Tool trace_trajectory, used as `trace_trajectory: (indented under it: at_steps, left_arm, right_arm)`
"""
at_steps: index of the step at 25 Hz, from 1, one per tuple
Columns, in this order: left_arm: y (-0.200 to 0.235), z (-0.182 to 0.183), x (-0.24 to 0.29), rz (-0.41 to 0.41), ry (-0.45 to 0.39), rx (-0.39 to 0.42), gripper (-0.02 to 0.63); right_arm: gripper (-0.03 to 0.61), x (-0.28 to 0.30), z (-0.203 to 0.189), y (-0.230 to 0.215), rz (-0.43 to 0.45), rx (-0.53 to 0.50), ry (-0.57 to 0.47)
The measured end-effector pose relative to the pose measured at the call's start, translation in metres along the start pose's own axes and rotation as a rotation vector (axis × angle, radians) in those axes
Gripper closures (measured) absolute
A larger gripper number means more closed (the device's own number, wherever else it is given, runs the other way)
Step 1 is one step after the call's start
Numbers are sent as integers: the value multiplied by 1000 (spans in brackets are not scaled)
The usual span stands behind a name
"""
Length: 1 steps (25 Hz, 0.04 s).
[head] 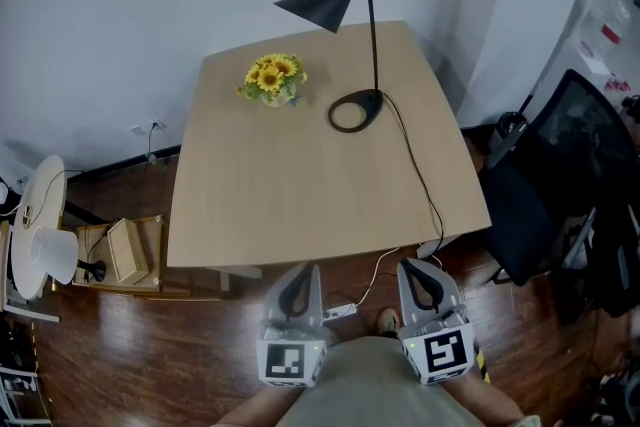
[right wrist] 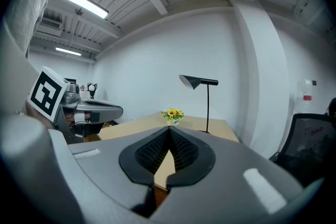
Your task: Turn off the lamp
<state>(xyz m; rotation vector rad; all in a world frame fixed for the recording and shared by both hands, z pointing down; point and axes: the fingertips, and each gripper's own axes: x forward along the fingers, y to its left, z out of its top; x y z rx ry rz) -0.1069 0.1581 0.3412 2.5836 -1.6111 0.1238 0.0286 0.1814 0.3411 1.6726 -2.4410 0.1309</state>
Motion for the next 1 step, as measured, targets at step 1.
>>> trace_trajectory:
  at_steps: [1]
  left_arm:
    - [4, 0, -2, 7, 9, -1, 627]
  right_arm:
    - [583, 2, -1, 4, 8, -2, -2]
